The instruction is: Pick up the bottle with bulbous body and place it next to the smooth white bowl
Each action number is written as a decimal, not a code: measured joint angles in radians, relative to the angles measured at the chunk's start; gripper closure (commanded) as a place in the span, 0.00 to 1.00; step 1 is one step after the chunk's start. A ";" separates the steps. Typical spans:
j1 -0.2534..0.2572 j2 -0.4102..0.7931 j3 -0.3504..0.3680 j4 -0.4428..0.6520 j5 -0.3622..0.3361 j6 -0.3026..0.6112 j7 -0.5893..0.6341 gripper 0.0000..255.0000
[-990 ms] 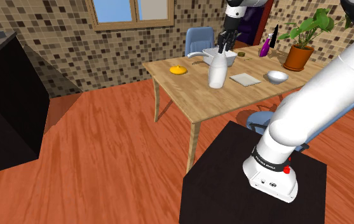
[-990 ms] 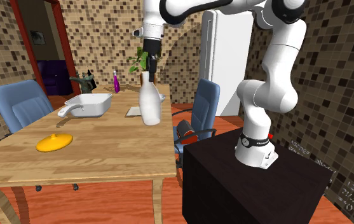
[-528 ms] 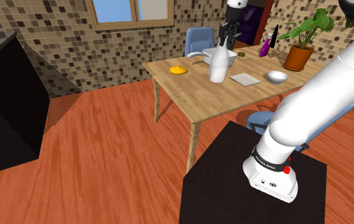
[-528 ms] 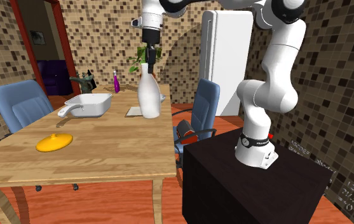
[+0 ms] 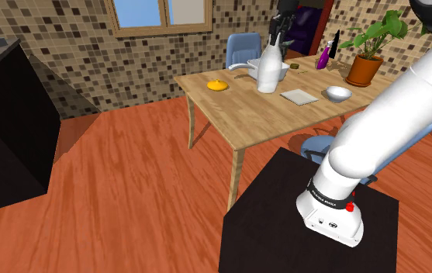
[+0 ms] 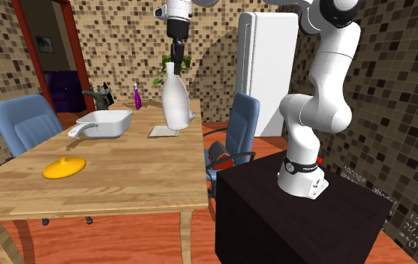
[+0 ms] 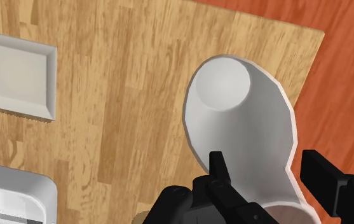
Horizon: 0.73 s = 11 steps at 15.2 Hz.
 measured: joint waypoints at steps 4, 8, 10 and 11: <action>0.003 0.010 0.003 0.061 0.006 -0.052 -0.001 1.00; 0.007 0.032 0.000 0.137 0.016 -0.108 -0.008 1.00; 0.008 0.043 -0.002 0.176 0.021 -0.137 -0.012 1.00; 0.009 0.049 -0.003 0.196 0.024 -0.151 -0.014 1.00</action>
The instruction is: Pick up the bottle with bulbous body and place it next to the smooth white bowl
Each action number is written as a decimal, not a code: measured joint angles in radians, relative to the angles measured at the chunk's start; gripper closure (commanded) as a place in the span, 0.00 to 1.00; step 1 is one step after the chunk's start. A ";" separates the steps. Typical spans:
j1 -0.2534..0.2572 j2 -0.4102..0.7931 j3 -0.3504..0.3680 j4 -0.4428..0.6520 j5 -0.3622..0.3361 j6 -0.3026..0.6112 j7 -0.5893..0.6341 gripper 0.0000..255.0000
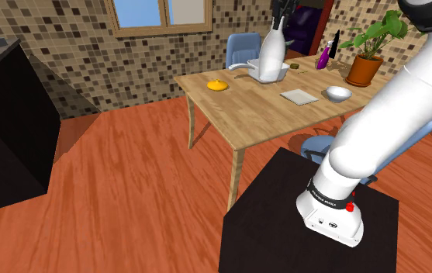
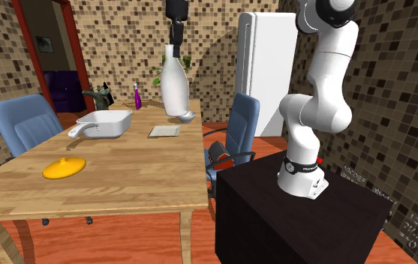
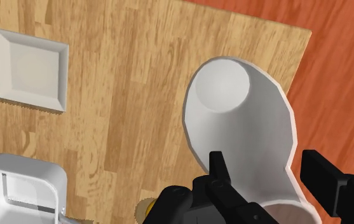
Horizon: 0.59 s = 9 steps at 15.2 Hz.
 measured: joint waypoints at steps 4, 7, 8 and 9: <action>0.003 0.026 -0.004 0.079 0.012 -0.056 -0.007 1.00; 0.003 0.054 -0.013 0.148 0.025 -0.099 -0.019 1.00; 0.002 0.064 -0.017 0.174 0.030 -0.117 -0.023 1.00; 0.002 0.073 -0.020 0.198 0.034 -0.133 -0.027 1.00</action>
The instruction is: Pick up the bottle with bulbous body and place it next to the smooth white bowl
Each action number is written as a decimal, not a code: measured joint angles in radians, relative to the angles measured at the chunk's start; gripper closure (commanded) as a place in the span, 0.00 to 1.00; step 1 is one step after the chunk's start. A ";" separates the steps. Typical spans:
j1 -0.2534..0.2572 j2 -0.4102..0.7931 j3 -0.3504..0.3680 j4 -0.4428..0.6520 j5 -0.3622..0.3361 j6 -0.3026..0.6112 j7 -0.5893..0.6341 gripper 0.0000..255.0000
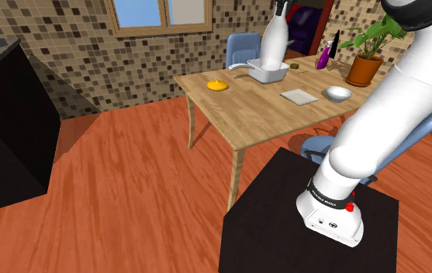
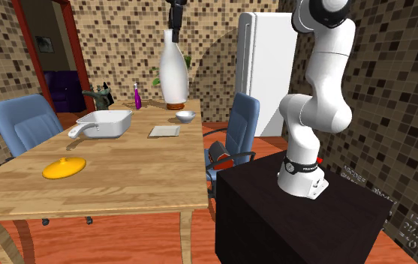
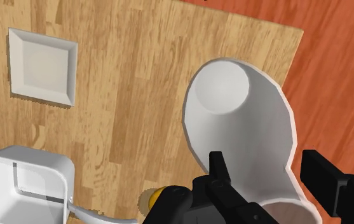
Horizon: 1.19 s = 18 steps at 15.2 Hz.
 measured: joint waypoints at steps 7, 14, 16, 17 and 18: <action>-0.035 0.013 -0.061 0.001 0.008 0.010 -0.093 1.00; -0.101 0.063 -0.182 -0.047 0.046 0.098 -0.274 1.00; -0.122 0.093 -0.219 -0.042 0.068 0.113 -0.330 1.00; -0.133 0.096 -0.233 -0.056 0.073 0.129 -0.356 1.00; -0.144 0.112 -0.250 -0.057 0.086 0.140 -0.384 1.00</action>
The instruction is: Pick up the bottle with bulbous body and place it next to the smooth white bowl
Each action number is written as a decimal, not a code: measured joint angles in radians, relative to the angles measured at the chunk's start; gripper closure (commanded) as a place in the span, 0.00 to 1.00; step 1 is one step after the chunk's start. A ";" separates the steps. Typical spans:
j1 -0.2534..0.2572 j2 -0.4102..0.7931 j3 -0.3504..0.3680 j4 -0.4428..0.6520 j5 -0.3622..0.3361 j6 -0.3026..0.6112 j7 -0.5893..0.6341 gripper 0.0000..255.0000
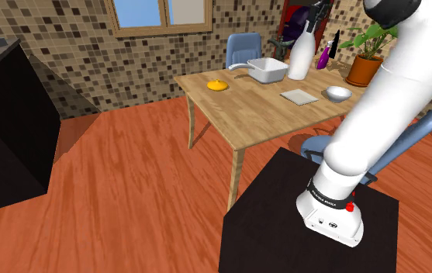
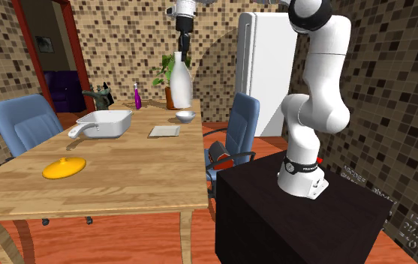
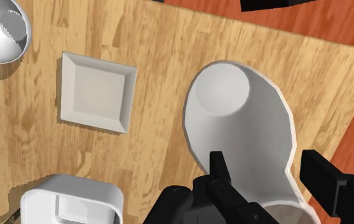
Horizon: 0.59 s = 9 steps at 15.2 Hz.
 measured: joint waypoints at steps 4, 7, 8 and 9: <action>-0.060 0.088 -0.070 0.020 0.074 0.031 -0.127 1.00; -0.136 0.200 -0.113 0.084 0.169 0.027 -0.238 1.00; -0.164 0.234 -0.120 0.096 0.198 0.033 -0.272 1.00; -0.192 0.263 -0.126 0.114 0.223 0.029 -0.302 1.00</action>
